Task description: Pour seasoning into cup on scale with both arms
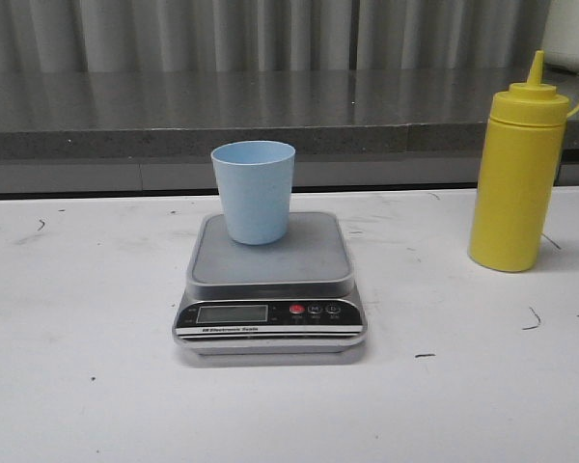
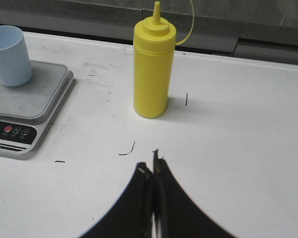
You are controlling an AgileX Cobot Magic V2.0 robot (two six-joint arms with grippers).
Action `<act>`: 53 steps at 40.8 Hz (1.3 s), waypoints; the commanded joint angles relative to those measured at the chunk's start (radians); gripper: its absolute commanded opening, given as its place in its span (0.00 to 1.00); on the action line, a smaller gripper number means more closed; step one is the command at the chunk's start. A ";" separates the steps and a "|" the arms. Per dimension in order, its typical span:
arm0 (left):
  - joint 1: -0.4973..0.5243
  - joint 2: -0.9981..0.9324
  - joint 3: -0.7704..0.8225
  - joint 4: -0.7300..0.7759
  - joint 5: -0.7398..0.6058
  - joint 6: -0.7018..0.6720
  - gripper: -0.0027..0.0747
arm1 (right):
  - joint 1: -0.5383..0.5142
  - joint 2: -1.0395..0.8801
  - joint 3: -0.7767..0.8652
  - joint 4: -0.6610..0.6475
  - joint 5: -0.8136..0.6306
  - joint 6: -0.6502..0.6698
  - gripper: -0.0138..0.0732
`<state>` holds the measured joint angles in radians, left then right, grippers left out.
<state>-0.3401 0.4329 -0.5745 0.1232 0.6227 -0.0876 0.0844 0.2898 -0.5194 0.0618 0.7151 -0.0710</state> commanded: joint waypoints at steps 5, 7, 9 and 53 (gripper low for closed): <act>0.150 -0.169 0.209 -0.047 -0.388 -0.004 0.01 | 0.001 0.006 -0.030 0.005 -0.072 -0.010 0.03; 0.185 -0.220 0.284 -0.087 -0.454 -0.004 0.01 | 0.001 0.006 -0.030 0.005 -0.072 -0.010 0.03; 0.216 -0.261 0.345 -0.123 -0.522 -0.004 0.01 | 0.001 0.006 -0.030 0.005 -0.072 -0.010 0.03; 0.324 -0.460 0.598 -0.141 -0.691 -0.004 0.01 | 0.001 0.006 -0.030 0.005 -0.071 -0.010 0.03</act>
<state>-0.0197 -0.0038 0.0095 -0.0076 0.0122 -0.0876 0.0844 0.2898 -0.5194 0.0618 0.7158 -0.0710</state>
